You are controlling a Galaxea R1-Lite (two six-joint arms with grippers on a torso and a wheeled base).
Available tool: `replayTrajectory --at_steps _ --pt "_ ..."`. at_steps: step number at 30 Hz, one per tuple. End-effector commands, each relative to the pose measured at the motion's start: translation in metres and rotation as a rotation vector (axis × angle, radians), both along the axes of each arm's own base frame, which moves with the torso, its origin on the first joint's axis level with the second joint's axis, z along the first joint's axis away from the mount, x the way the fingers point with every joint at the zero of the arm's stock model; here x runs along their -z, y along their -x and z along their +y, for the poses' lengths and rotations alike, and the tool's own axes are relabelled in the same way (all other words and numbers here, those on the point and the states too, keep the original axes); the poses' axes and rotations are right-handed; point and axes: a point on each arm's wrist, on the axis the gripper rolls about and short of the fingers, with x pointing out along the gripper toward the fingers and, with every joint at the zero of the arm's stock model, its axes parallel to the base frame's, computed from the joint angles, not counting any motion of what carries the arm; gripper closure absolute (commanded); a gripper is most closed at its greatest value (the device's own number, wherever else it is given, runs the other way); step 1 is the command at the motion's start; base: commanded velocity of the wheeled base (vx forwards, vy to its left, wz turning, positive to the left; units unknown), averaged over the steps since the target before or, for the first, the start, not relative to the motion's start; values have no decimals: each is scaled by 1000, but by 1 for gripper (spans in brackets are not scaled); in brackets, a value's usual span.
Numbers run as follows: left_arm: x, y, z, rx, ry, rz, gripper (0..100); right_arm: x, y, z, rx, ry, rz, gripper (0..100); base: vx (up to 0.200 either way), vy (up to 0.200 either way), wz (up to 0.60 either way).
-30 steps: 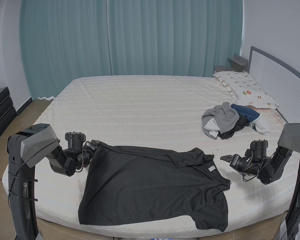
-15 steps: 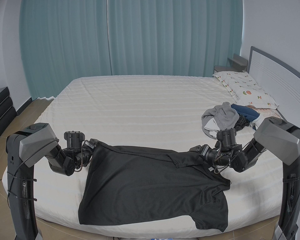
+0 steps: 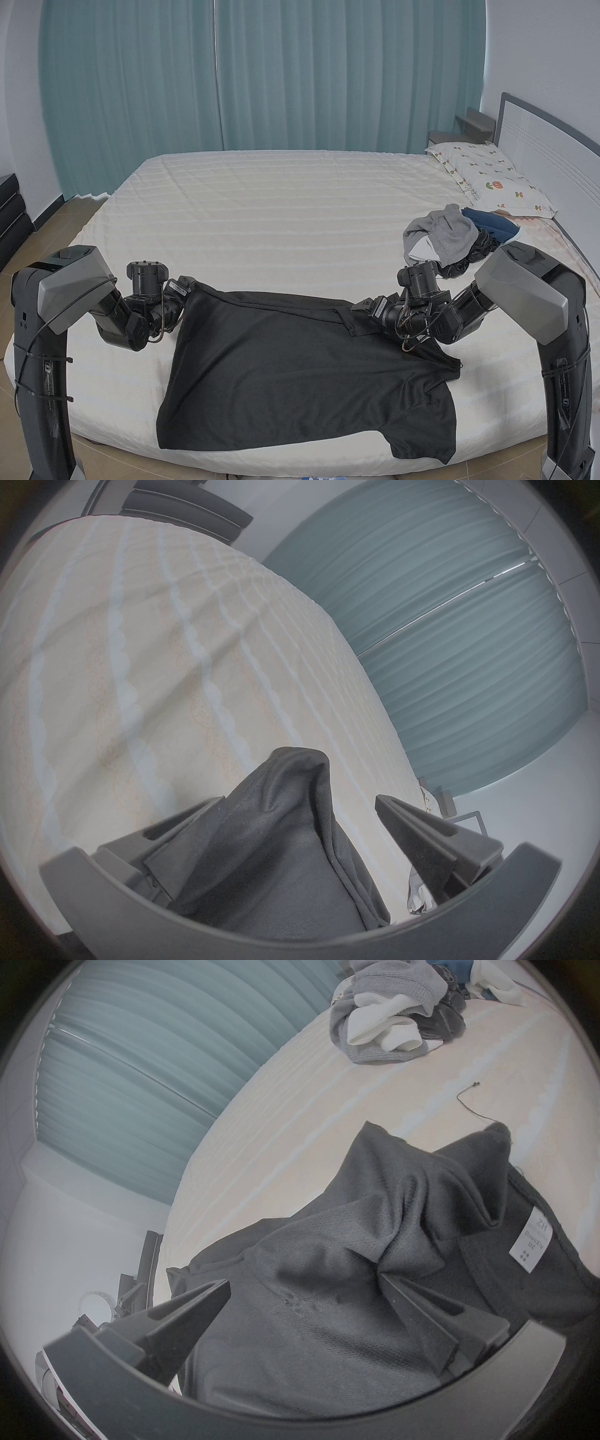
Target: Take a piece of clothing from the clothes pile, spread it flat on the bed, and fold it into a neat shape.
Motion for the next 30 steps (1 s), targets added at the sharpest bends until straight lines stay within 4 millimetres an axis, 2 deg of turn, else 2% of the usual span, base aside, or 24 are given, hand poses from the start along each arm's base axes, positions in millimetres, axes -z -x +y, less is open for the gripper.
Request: replayTrajectory --at_steps 1,6,7,10,14,21,30 --pt "0 0 0 0 -1 -1 0 -14 2 6 3 2 -36 0 0 0 0" --pt "-1 -1 0 0 -1 -3 0 -26 8 14 -12 2 -54 0 0 0 0" --pt "0 -1 0 -1 -5 -3 0 -33 10 15 -5 15 -70 0 0 0 0" --pt "0 -1 1 -3 -5 -4 0 -36 12 17 -7 21 -70 0 0 0 0" --pt "0 -1 1 -3 -5 -4 0 -18 13 22 -21 48 -3 0 0 0 0" --pt "-1 -2 1 -1 -8 -7 0 -11 3 34 -34 77 80 0 0 0 0" --pt "0 -2 0 0 -8 -4 0 13 -11 44 -24 98 87 0 0 0 0"
